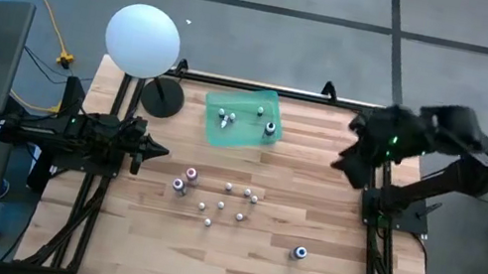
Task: Pick & Place food coloring
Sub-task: Put the large blue dye bottles in the green bin
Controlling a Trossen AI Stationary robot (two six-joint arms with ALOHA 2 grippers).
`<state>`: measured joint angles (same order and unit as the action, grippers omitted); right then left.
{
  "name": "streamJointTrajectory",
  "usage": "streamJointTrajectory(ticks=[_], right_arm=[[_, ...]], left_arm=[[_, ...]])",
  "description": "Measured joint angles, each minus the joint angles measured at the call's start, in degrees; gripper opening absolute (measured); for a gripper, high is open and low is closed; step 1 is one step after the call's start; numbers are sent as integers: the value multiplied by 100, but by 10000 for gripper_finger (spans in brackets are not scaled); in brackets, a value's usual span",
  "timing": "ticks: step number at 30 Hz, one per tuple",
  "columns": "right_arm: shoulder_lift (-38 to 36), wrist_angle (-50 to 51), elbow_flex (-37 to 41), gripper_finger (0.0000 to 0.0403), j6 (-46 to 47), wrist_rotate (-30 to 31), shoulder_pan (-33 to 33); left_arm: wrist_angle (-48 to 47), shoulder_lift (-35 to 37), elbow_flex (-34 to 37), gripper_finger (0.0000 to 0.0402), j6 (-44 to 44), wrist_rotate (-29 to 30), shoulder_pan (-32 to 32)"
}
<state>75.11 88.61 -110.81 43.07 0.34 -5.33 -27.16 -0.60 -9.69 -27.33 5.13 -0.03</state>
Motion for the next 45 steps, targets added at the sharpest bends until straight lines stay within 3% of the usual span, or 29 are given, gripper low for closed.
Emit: streamJointTrajectory(ticks=[12, 24, 34, 39, 45], right_arm=[[-100, -369, 2487, 206, 1815, -530, -1881], [-77, -3528, 4776, 206, 3045, -811, -2698], [-68, -4296, 5366, 206, 2176, 233, -3166], [312, -4663, 5474, 206, 1013, 273, -3279], [826, -4631, 5474, 206, 441, 305, -3271]], left_arm=[[2, -2, 0, 0, 0, 0, 0], [1, -2, 0, 0, 0, 0, 1], [0, 0, 0, 0, 0, 0, 2], [2, -1, 0, 0, 0, 0, 2], [2, -2, 0, 0, 0, 0, 2]])
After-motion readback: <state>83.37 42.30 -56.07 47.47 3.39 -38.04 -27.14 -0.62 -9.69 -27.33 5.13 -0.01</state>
